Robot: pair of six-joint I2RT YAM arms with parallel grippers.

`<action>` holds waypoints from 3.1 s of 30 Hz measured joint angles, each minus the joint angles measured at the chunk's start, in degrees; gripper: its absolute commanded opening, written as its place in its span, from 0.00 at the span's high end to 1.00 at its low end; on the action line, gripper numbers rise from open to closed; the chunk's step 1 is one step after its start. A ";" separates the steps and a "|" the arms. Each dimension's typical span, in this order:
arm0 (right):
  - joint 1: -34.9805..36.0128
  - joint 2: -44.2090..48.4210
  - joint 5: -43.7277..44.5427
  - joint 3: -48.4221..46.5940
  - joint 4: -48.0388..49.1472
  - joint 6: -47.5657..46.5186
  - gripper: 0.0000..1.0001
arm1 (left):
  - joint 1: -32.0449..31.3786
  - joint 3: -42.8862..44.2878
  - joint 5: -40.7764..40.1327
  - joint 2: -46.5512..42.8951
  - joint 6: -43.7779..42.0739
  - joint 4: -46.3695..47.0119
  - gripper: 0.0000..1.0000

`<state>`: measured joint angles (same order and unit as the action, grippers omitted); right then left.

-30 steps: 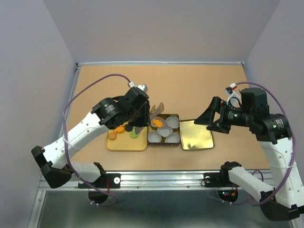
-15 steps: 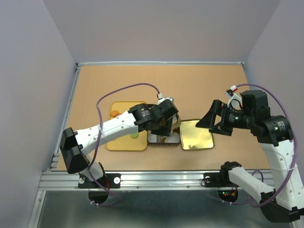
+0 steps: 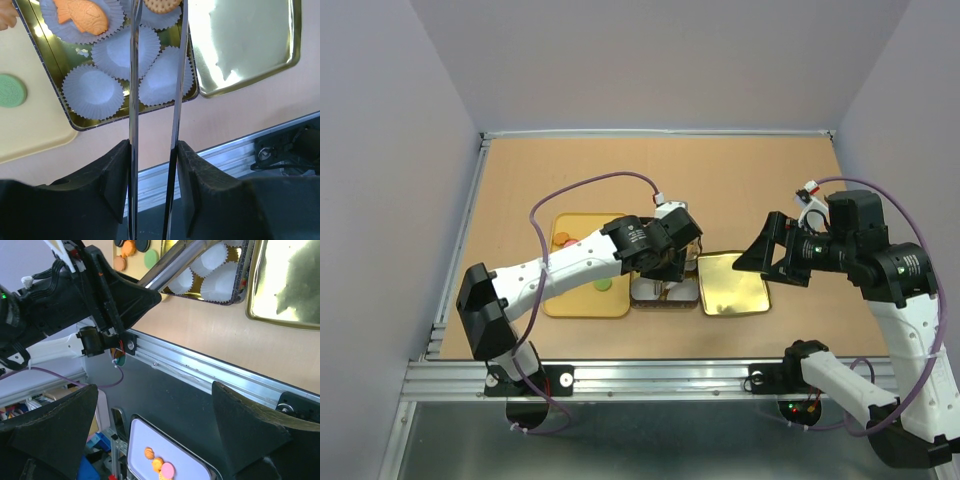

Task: Pack the cookies

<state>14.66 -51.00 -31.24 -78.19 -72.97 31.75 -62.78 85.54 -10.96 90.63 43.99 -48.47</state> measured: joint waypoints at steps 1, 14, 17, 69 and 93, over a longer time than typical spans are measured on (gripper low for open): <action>0.00 0.00 -0.02 0.00 0.00 -0.04 0.00 | 0.00 0.00 -0.17 0.39 0.02 -0.02 0.42; 0.00 -0.04 0.00 0.00 -0.33 -0.92 0.00 | 0.00 4.59 -2.19 1.57 0.07 -1.79 0.37; 0.00 -0.07 0.00 0.00 -0.59 -1.18 0.00 | 0.00 8.15 -3.15 1.53 0.22 -4.04 0.37; 0.00 -0.09 0.26 0.35 -1.66 -4.22 0.00 | 12.70 -15.63 -5.84 -9.55 5.33 -5.27 0.47; 0.00 -0.07 0.68 2.27 -1.77 -4.59 0.00 | 12.66 -10.51 -5.46 -3.76 1.31 -4.94 0.43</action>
<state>14.66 -51.07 -30.57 -75.92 -74.74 27.16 -50.13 75.02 -16.43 86.87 45.30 -53.41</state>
